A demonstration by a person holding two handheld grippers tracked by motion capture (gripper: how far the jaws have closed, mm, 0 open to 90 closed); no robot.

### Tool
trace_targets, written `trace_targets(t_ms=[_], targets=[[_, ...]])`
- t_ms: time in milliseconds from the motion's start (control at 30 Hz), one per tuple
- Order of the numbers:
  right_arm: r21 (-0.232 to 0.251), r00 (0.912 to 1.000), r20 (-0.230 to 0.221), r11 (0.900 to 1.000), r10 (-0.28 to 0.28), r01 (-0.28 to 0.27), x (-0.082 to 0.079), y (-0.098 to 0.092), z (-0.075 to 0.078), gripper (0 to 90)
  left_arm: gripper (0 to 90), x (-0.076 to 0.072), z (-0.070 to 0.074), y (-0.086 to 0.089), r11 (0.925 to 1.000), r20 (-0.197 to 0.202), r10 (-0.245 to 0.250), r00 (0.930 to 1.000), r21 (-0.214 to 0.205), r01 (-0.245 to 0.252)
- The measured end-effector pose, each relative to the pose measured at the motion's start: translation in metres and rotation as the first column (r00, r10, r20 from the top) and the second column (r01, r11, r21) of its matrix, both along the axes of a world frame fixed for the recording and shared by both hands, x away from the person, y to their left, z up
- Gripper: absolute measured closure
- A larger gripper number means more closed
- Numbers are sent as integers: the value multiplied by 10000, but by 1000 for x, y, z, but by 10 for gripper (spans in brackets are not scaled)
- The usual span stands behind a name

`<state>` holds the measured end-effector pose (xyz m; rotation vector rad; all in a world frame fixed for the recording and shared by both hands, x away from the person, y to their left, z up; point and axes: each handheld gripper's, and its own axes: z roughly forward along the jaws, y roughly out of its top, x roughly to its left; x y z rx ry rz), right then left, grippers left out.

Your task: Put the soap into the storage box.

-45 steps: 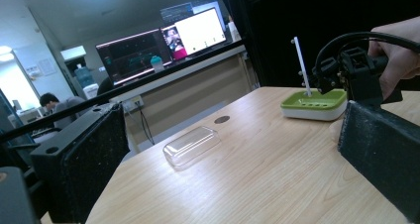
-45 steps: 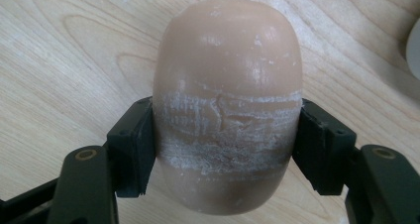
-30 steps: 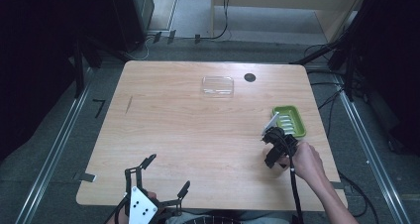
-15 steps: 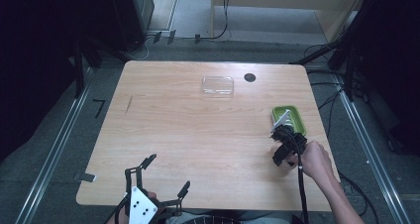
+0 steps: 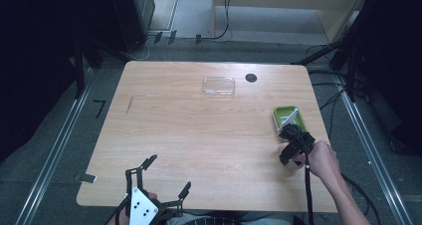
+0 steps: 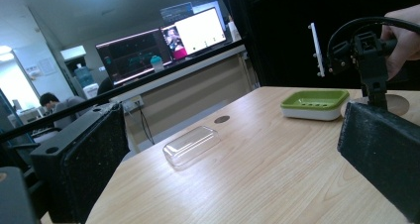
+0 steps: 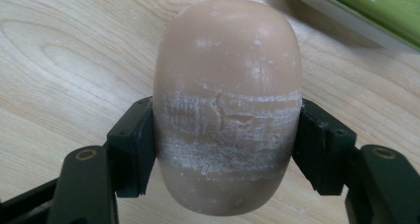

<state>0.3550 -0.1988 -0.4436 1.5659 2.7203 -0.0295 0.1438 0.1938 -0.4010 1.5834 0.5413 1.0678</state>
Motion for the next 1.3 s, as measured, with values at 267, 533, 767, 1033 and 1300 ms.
trace_targets(t_ms=[267, 533, 767, 1033, 1300], targets=[[6, 9999, 58, 9999, -116, 116, 2, -8, 1, 334, 0, 0, 0, 0, 10000, 8, -7, 10000, -11, 7], [60, 9994, 146, 9995, -313, 312, 3, -15, 4, 334, 0, 0, 0, 0, 10000, 8, -2, 10000, -16, 2], [112, 9986, 238, 9988, -481, 478, 4, -22, 7, 334, 0, 0, 0, 0, 10000, 5, -2, 10000, -14, 2], [97, 9975, 251, 9978, -654, 652, 6, -26, 9, 334, 0, 0, 0, 0, 10000, 6, 0, 10000, -19, 0], [103, 9975, 309, 9979, -638, 635, 8, -30, 10, 334, 0, 0, 0, 0, 10000, 5, -1, 10000, -13, 1]])
